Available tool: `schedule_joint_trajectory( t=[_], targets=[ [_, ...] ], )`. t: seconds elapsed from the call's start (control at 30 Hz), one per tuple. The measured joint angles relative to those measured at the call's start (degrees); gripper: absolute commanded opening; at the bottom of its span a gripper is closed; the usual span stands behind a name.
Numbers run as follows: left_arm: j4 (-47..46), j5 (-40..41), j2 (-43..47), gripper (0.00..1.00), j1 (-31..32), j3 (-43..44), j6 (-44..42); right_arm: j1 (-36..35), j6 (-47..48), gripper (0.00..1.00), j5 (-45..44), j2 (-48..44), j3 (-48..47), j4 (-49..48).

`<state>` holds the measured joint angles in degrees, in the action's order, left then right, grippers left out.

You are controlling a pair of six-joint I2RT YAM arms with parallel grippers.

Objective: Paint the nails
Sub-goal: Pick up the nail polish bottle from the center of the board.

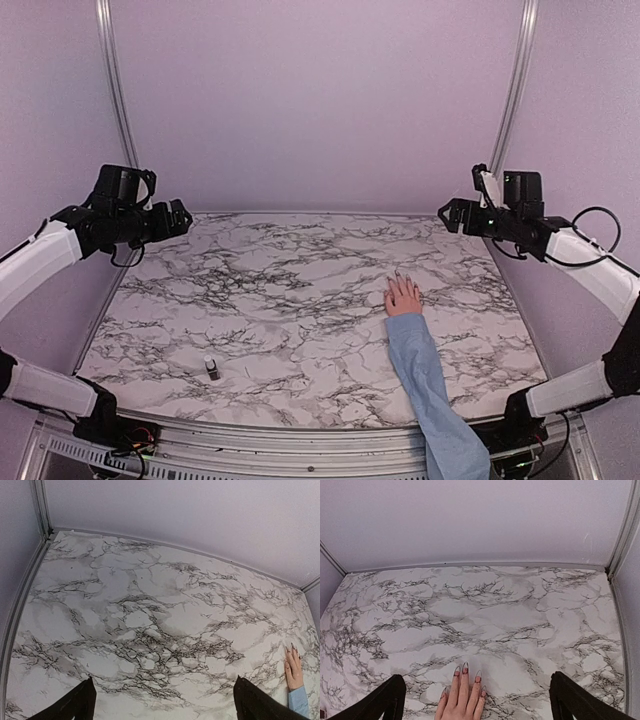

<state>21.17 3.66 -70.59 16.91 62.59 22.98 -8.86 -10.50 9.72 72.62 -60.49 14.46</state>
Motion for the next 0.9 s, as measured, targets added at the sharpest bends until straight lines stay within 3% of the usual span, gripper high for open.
schedule_joint_trajectory(
  t=[0.33, 0.6, 0.9],
  targets=[
    [5.2, -0.6, 0.4, 0.99, 2.3, -1.1, 0.1, -5.5, 0.9, 0.99, -1.1, 3.0, -1.4, 4.8],
    [14.0, -5.5, 1.9, 0.99, 5.7, -1.1, -2.1, -7.4, 1.7, 0.99, 3.7, 3.9, -3.2, 4.9],
    [26.3, -8.8, 11.2, 0.99, 9.6, -3.2, -0.5, -11.4, 2.3, 0.98, 8.7, 6.5, -3.5, 2.5]
  ],
)
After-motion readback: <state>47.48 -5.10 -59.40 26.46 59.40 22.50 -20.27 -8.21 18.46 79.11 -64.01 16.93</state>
